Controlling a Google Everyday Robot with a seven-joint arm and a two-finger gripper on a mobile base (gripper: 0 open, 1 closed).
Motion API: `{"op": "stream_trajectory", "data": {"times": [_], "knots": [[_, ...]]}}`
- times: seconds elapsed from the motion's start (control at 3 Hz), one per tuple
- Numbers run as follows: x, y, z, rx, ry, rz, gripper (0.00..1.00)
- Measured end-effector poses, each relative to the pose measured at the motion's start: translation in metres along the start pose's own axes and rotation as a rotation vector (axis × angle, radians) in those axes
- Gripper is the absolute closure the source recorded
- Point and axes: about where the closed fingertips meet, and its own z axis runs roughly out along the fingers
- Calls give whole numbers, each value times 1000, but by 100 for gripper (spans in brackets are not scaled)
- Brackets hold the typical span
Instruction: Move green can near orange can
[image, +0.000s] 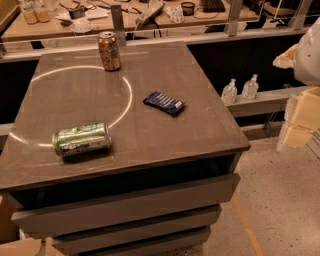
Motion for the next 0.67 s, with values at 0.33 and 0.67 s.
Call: {"op": "stream_trajectory", "data": {"times": [0.33, 0.67], "knots": [[0, 0, 0, 0, 0, 0, 0], [-12, 3, -3, -18, -91, -54, 0]]}}
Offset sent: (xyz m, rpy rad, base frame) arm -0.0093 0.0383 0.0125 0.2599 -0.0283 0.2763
